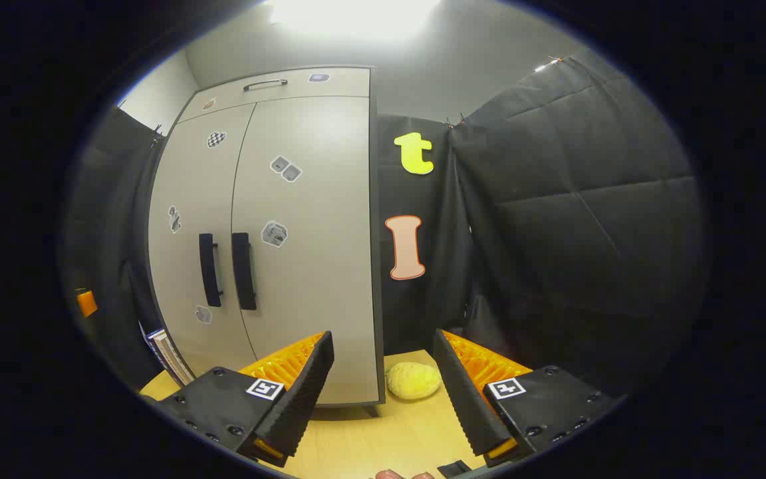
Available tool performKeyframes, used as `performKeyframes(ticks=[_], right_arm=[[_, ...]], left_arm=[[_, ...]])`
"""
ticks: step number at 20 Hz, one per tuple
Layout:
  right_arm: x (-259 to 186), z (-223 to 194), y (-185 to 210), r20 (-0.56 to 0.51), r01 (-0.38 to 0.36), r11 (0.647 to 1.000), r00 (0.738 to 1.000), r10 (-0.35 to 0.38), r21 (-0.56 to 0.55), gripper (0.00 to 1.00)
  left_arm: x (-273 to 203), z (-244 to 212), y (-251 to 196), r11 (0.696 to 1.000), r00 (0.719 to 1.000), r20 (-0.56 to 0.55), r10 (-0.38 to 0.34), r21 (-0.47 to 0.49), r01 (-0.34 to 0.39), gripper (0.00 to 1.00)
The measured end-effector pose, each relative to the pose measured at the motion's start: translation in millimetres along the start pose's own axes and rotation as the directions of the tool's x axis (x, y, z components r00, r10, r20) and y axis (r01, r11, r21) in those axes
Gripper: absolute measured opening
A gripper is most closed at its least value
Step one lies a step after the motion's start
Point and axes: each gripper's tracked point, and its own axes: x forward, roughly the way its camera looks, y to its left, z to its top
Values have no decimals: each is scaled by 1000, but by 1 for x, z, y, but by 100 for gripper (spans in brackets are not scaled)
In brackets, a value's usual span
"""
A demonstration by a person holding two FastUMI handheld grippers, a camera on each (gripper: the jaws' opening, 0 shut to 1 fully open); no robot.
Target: Open the right door of the double-door shoe cabinet with the right hand, and open the left door with the left hand.
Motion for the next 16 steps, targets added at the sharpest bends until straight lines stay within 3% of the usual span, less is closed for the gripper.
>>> performKeyframes(ticks=[16], right_arm=[[-13,-2,45,-28,-80,997,996,80,-2,92]], left_arm=[[-29,-20,20,999,999,-22,42,-17,-42,94]])
